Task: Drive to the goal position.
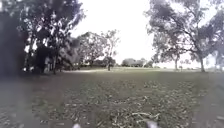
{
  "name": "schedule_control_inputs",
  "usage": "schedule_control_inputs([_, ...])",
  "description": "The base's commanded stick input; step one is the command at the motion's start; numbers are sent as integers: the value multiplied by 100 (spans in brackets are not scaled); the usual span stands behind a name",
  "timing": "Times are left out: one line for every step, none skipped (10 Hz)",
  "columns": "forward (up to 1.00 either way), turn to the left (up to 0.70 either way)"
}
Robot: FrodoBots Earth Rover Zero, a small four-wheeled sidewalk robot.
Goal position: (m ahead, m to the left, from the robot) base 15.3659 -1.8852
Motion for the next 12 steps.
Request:
schedule_control_inputs([70, 0])
schedule_control_inputs([70, 0])
schedule_control_inputs([70, 0])
schedule_control_inputs([70, 0])
schedule_control_inputs([70, 0])
schedule_control_inputs([70, 0])
schedule_control_inputs([70, 0])
schedule_control_inputs([70, 0])
schedule_control_inputs([70, 0])
schedule_control_inputs([70, 0])
schedule_control_inputs([70, 0])
schedule_control_inputs([70, 0])
